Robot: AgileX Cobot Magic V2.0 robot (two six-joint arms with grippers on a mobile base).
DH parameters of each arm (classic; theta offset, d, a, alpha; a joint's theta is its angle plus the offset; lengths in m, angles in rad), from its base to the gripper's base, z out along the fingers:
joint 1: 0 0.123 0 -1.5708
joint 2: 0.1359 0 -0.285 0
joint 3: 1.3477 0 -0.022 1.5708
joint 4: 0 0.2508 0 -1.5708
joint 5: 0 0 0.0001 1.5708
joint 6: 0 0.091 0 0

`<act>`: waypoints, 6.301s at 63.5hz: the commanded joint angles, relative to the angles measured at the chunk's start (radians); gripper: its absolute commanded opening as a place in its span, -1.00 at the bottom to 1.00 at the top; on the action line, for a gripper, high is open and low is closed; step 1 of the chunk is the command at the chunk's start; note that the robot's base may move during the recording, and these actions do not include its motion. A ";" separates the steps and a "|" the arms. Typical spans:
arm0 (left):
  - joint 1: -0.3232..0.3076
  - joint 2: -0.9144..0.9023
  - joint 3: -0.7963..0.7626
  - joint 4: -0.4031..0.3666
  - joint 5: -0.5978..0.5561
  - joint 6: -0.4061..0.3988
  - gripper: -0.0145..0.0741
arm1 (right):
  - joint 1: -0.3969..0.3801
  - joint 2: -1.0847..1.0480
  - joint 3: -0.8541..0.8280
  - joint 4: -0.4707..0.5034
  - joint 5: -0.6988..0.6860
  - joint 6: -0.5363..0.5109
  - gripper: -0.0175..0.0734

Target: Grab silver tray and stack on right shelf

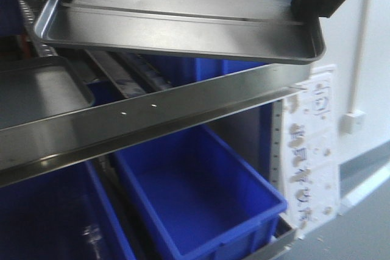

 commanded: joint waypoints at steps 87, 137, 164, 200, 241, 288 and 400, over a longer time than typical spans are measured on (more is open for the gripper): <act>-0.003 -0.033 -0.033 0.041 -0.002 0.014 -0.89 | -0.004 -0.031 -0.031 -0.060 -0.031 -0.014 -0.49; -0.003 -0.033 -0.033 0.041 -0.002 0.014 -0.89 | -0.004 -0.031 -0.031 -0.060 -0.045 -0.014 -0.49; -0.003 0.029 -0.066 0.043 -0.047 0.022 -0.89 | -0.025 -0.032 -0.032 -0.089 -0.016 -0.064 -0.49; 0.021 0.407 -0.136 0.041 -0.196 0.013 -0.89 | -0.244 0.196 -0.032 0.011 -0.106 -0.259 -0.49; 0.077 0.485 -0.167 0.003 -0.189 -0.003 -0.38 | -0.244 0.288 -0.032 0.011 -0.147 -0.267 0.05; 0.061 0.169 -0.130 0.034 -0.066 0.076 -0.08 | -0.243 -0.044 0.016 0.007 -0.107 -0.268 -0.31; 0.012 -1.161 0.611 0.046 -0.366 0.154 -0.90 | -0.240 -1.155 0.609 -0.020 -0.423 -0.361 -0.49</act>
